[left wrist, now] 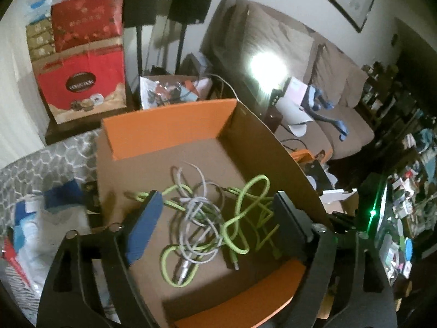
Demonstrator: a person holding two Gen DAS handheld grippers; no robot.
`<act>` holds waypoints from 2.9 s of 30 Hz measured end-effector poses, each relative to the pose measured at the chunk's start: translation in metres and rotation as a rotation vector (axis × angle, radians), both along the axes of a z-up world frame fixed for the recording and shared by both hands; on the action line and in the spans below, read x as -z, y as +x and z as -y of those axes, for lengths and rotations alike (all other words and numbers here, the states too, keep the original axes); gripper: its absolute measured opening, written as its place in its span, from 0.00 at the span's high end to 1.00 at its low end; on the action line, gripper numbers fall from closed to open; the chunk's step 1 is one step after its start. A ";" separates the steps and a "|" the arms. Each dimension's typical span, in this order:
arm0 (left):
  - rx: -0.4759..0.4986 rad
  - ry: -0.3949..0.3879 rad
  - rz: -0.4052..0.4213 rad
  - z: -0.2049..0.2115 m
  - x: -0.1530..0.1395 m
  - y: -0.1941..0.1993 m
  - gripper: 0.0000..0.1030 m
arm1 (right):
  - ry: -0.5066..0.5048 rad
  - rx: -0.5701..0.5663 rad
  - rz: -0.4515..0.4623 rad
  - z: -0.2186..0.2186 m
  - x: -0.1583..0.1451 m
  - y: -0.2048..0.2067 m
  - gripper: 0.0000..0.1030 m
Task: Organize objects
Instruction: 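Carry the white cable into the cardboard box and release it, then move the left tool over the blue-and-white mask bag, then grasp the mask bag edge with the left tool and lift it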
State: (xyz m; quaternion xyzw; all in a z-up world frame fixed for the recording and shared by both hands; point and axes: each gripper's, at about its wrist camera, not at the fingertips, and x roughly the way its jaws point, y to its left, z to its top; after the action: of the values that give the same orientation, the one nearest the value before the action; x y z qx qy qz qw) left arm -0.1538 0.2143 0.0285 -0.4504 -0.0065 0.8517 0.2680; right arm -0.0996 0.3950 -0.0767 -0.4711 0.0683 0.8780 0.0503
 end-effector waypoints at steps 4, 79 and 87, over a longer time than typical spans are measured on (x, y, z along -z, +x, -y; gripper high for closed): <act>-0.053 -0.063 -0.060 0.013 -0.012 -0.001 0.07 | 0.000 0.001 0.000 0.001 0.000 0.000 0.92; -0.399 -0.110 0.219 0.233 0.078 -0.051 0.61 | 0.012 0.000 -0.002 0.005 -0.001 -0.001 0.91; -0.353 0.011 0.253 0.222 0.077 -0.054 0.62 | 0.013 -0.001 -0.001 0.005 0.000 -0.001 0.91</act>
State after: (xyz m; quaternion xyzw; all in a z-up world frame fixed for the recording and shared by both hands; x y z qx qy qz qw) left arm -0.2080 -0.0077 -0.0489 -0.5440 -0.1235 0.8220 0.1142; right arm -0.1003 0.3902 -0.0763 -0.4702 0.0625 0.8787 0.0529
